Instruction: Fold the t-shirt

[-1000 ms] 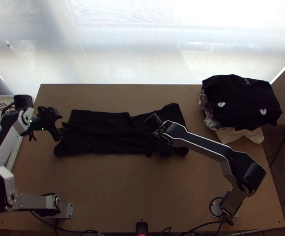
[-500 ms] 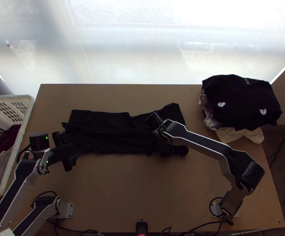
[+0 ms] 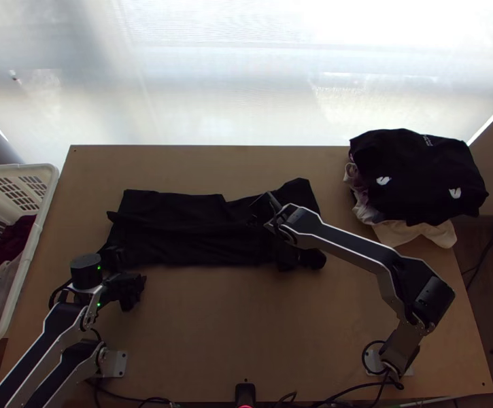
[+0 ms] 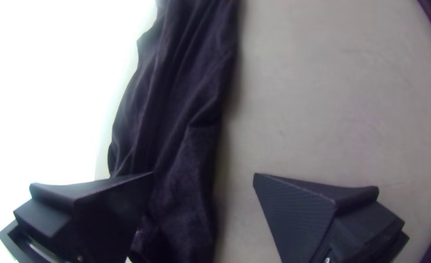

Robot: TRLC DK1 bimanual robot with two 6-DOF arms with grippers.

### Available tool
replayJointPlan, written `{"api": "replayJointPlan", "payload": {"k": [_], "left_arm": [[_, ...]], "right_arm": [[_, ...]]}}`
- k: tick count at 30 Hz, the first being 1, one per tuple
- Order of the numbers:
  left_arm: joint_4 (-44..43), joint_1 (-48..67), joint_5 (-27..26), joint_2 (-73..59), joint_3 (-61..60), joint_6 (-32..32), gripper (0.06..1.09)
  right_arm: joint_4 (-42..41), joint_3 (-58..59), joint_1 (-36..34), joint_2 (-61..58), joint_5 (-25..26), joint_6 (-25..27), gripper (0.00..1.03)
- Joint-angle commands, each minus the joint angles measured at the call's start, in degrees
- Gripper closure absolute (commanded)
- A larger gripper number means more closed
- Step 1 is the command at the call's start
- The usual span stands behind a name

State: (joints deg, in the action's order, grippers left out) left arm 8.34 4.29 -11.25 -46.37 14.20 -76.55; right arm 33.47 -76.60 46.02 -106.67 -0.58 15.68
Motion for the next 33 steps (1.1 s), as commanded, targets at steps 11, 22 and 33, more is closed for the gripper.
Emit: {"api": "replayJointPlan", "payload": {"k": [11,22,33], "left_arm": [[-14.75,-3.59,2.37,-15.15,1.71,-1.41,0.10],[-19.76,-6.49,2.37,-20.69,2.24,-3.69,0.11],[-23.37,-7.02,1.67,-24.65,3.91,-5.80,0.54]], "right_arm": [[-0.16,1.71,-0.58,0.06,-0.04,-0.04,1.00],[-4.82,4.62,-2.95,-0.73,0.05,0.31,1.00],[-5.44,3.21,-1.46,-3.37,0.05,0.31,1.00]]}}
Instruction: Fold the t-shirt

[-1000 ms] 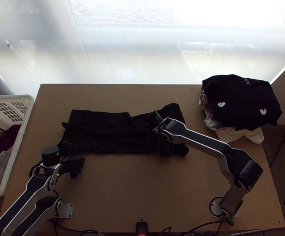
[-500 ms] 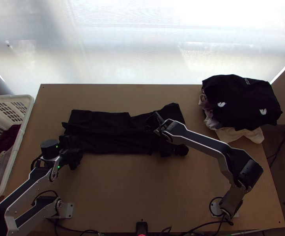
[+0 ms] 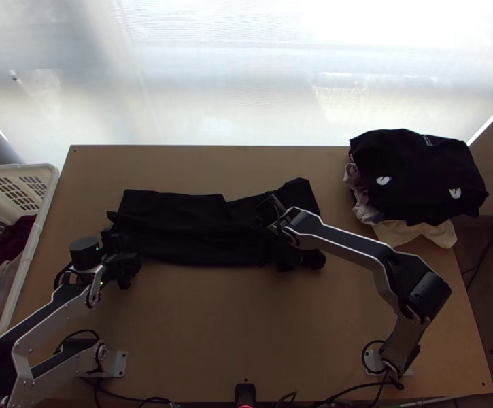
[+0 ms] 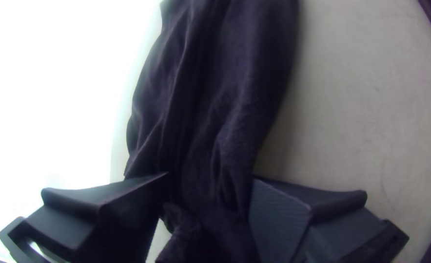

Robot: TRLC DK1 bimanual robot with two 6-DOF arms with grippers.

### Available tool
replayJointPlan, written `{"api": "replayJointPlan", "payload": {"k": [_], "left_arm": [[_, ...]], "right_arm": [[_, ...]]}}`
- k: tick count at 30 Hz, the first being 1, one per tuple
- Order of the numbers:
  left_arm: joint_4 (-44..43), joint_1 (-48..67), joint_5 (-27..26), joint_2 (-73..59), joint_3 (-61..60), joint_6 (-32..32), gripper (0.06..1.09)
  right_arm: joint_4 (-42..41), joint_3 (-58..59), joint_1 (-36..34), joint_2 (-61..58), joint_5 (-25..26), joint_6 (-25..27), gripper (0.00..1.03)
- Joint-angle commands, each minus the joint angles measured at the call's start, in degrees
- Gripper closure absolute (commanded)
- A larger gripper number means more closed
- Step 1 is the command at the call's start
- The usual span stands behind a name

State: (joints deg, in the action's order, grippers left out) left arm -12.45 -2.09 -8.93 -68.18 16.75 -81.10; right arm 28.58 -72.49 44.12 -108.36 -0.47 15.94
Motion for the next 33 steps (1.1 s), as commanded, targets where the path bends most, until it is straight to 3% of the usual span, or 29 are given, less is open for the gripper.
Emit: {"api": "replayJointPlan", "payload": {"k": [1,7,12,18,19,20,22,33], "left_arm": [[-2.67,-0.64,-0.74,-3.27,1.88,-1.25,0.60],[-2.85,-0.46,-0.83,-4.77,3.20,-1.34,0.80],[-2.93,-0.46,-0.83,-3.98,3.20,-0.64,0.86],[-2.85,0.59,-0.92,-0.11,1.97,0.24,0.85],[-2.85,0.51,-0.92,-0.11,1.79,0.24,0.81],[-2.85,0.51,-0.83,-0.20,1.62,0.24,0.68],[-2.76,0.07,-0.74,-0.72,1.26,-0.02,0.13],[-4.52,0.24,-0.56,-3.01,0.56,1.65,0.10]], "right_arm": [[-0.63,-1.25,0.53,-1.95,-0.06,0.05,1.00],[-0.54,-2.13,0.62,-2.39,-0.06,0.05,1.00],[-0.54,-1.95,0.44,-2.30,-0.15,0.05,1.00],[-0.54,-2.04,0.53,-2.21,-0.15,-0.21,1.00],[-0.54,-2.04,0.53,-2.21,-0.15,-0.21,1.00],[-0.54,-2.04,0.53,-2.21,-0.15,-0.21,1.00],[-0.63,-2.13,0.62,-2.21,-0.15,-0.21,1.00],[-0.63,-1.78,0.79,-1.42,-0.15,-0.30,1.00]]}}
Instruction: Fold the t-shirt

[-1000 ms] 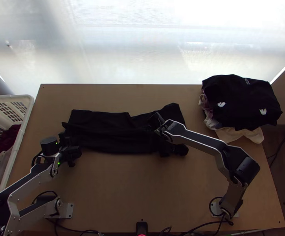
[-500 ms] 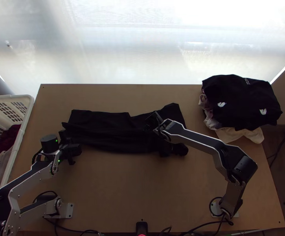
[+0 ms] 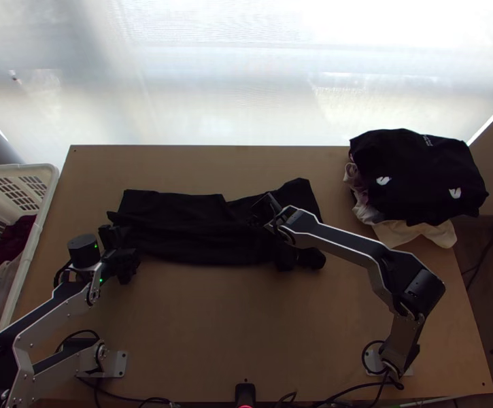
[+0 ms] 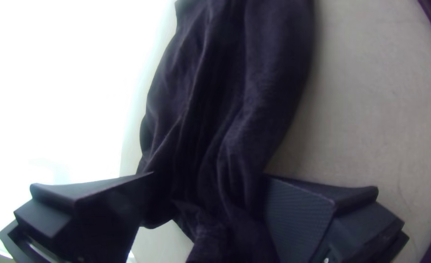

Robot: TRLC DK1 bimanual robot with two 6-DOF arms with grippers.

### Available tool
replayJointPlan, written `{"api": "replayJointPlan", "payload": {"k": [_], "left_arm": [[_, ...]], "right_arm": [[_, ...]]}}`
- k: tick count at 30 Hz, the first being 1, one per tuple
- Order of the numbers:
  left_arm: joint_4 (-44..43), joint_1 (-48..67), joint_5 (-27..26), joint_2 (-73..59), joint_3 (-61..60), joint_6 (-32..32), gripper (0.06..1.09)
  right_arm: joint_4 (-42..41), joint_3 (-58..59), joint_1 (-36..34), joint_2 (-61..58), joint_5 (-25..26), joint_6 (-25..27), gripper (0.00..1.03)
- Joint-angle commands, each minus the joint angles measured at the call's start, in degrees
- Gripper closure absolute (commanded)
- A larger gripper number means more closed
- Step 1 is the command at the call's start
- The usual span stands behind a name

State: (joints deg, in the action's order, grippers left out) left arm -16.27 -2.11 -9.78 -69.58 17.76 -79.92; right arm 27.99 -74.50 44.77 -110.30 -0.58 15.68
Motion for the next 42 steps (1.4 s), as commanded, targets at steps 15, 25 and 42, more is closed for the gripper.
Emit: {"api": "replayJointPlan", "payload": {"k": [15,25,42], "left_arm": [[-7.72,0.70,1.43,-7.76,-0.18,1.70,0.10],[-10.53,0.79,1.78,-13.48,0.70,1.17,0.24],[-7.02,4.13,1.70,0.85,2.37,-1.55,0.85]], "right_arm": [[-0.04,-0.03,1.10,0.70,-0.04,-0.04,1.00],[-0.04,0.06,1.37,0.53,-0.04,-0.04,1.00],[-0.04,-0.21,1.10,0.97,-0.04,-0.30,1.00]]}}
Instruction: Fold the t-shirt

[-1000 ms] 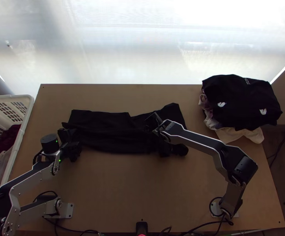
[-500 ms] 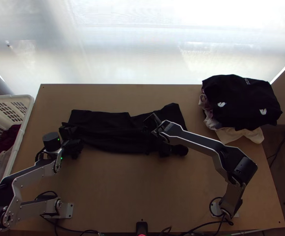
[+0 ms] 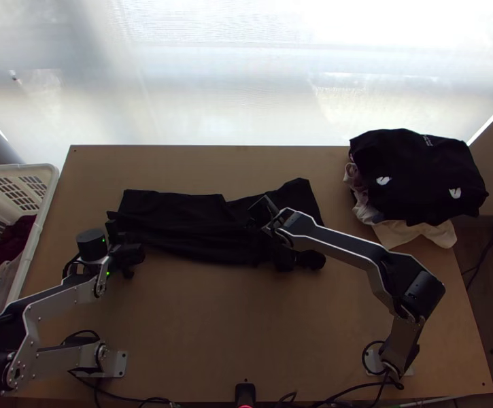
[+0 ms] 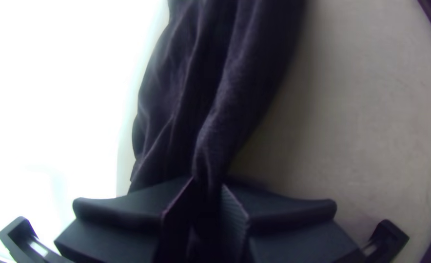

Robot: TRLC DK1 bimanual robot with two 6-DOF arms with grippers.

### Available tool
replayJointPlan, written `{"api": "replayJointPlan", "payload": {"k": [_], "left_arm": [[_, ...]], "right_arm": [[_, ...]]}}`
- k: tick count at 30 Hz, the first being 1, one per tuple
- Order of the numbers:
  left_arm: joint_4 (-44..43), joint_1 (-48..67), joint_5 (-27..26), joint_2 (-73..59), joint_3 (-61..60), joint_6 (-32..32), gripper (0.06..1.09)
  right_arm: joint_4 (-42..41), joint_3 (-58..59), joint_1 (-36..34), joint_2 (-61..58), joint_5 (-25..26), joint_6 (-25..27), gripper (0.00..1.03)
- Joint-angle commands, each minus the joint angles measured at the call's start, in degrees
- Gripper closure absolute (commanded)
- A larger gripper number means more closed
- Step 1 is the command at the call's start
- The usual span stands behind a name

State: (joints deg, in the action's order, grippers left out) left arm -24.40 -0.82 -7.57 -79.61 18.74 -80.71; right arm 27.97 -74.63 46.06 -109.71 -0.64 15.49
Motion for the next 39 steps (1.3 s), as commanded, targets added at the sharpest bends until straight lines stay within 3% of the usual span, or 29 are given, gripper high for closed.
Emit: {"api": "replayJointPlan", "payload": {"k": [1,5,10,21,30,39], "left_arm": [[3.22,4.34,-0.51,13.52,2.18,-0.77,0.86],[14.82,10.31,-0.51,19.15,8.94,0.73,0.86],[23.79,16.73,0.37,16.33,18.35,3.98,0.86],[22.73,29.65,3.18,5.96,26.17,1.52,0.86],[20.54,38.17,5.20,-6.34,35.49,-0.06,0.86],[20.54,46.00,6.96,-18.47,48.14,-0.06,0.86]], "right_arm": [[-0.02,-0.08,-0.27,0.46,-0.06,-0.10,1.00],[0.07,-0.34,-0.71,0.81,-0.94,-0.54,1.00],[0.16,-0.25,-1.59,2.31,-2.52,-1.16,1.00],[0.95,1.24,-6.95,14.17,-4.45,-1.34,1.00],[1.48,6.52,-20.66,27.88,-5.77,-3.01,1.00],[1.74,15.39,-28.40,36.32,-6.74,-2.21,1.00]]}}
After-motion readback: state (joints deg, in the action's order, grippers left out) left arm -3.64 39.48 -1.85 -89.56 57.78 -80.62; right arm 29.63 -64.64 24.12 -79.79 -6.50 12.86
